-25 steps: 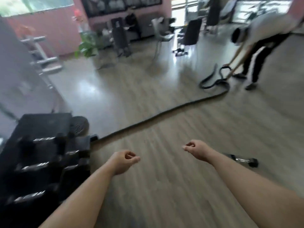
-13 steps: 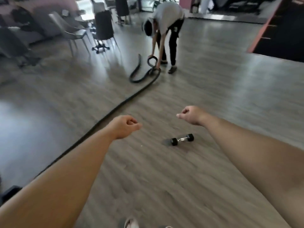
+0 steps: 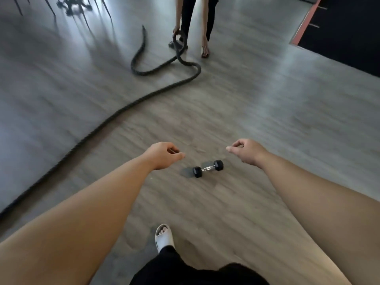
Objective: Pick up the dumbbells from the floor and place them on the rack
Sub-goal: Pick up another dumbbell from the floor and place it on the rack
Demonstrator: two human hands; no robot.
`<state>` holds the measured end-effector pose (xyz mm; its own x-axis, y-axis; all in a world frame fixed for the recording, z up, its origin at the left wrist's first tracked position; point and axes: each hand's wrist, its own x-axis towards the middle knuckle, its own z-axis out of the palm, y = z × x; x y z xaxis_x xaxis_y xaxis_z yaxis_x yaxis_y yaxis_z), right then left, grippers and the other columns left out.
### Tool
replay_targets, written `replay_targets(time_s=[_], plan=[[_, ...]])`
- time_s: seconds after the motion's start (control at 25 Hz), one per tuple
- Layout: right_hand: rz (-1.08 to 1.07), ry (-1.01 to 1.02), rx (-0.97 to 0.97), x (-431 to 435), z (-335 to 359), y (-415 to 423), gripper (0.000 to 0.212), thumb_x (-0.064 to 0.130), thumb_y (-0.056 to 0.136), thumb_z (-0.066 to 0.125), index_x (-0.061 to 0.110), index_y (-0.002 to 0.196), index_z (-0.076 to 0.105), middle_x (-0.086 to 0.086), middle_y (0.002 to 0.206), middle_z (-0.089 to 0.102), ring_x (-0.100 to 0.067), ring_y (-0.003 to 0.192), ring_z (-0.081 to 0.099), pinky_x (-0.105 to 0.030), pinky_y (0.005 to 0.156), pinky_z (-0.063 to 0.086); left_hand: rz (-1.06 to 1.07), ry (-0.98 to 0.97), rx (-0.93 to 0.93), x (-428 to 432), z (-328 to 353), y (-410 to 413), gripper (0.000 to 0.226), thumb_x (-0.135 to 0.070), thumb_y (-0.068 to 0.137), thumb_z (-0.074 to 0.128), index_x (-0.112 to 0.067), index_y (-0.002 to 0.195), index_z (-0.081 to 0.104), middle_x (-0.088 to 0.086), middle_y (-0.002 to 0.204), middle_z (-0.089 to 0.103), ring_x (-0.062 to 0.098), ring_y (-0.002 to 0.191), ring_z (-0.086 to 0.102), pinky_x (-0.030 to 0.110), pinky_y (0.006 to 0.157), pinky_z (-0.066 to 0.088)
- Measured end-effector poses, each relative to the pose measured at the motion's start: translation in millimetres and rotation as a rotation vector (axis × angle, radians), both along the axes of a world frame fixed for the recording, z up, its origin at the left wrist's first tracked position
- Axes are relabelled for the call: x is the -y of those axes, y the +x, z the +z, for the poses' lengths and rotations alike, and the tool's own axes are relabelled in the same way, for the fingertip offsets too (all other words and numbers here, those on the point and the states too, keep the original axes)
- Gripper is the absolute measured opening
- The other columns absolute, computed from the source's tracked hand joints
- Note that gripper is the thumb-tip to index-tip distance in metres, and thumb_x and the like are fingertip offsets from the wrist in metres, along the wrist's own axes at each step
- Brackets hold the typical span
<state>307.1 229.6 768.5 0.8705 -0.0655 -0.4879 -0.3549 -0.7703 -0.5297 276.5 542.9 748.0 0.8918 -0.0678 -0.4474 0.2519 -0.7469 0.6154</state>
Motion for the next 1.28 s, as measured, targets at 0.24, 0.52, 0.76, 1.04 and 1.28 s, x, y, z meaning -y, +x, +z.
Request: replay_targets(time_s=[0.24, 0.52, 0.76, 1.04, 1.28], plan=[[-0.015, -0.025, -0.106, 17, -35, 82, 0.033, 0.059, 0.081, 0.07, 0.029, 0.093, 0.066, 0.006, 0.086, 0.063, -0.019, 0.079, 0.061, -0.028, 0.066, 0.041, -0.003, 0.008, -0.048, 10, -38, 92, 0.041, -0.068, 0.076, 0.074, -0.033, 0.099, 0.076, -0.017, 0.088, 0.069, -0.002, 0.082, 0.061, 0.024, 0.072, 0.043], [0.199, -0.011, -0.165, 49, -102, 209, 0.035, 0.057, 0.085, 0.068, 0.026, 0.101, 0.066, 0.005, 0.102, 0.065, -0.021, 0.097, 0.06, -0.033, 0.081, 0.044, 0.145, 0.05, -0.171, 78, -84, 165, 0.049, -0.069, 0.081, 0.068, -0.029, 0.109, 0.073, -0.016, 0.091, 0.066, 0.009, 0.086, 0.062, 0.025, 0.071, 0.044], [0.372, -0.051, -0.312, 77, -185, 277, 0.033, 0.058, 0.083, 0.063, 0.03, 0.102, 0.062, 0.013, 0.086, 0.063, -0.006, 0.067, 0.06, -0.027, 0.058, 0.039, 0.281, -0.045, -0.287, 155, -150, 220, 0.037, -0.065, 0.082, 0.07, -0.034, 0.102, 0.074, -0.018, 0.094, 0.069, -0.004, 0.084, 0.061, 0.017, 0.064, 0.043], [0.495, -0.209, -0.42, 85, -359, 315, 0.035, 0.056, 0.078, 0.064, 0.031, 0.103, 0.059, 0.001, 0.108, 0.066, -0.022, 0.091, 0.061, -0.033, 0.074, 0.048, 0.274, -0.017, -0.408, 165, -308, 250, 0.044, -0.061, 0.086, 0.07, -0.029, 0.116, 0.068, -0.012, 0.106, 0.07, 0.012, 0.1, 0.064, 0.023, 0.076, 0.045], [0.479, -0.308, -0.394, 84, -548, 354, 0.062, 0.058, 0.078, 0.063, 0.027, 0.131, 0.059, -0.008, 0.135, 0.058, -0.03, 0.112, 0.061, -0.035, 0.079, 0.043, 0.363, -0.04, -0.507, 174, -503, 262, 0.057, -0.057, 0.092, 0.065, -0.029, 0.14, 0.055, -0.01, 0.12, 0.062, 0.011, 0.096, 0.061, 0.022, 0.066, 0.043]])
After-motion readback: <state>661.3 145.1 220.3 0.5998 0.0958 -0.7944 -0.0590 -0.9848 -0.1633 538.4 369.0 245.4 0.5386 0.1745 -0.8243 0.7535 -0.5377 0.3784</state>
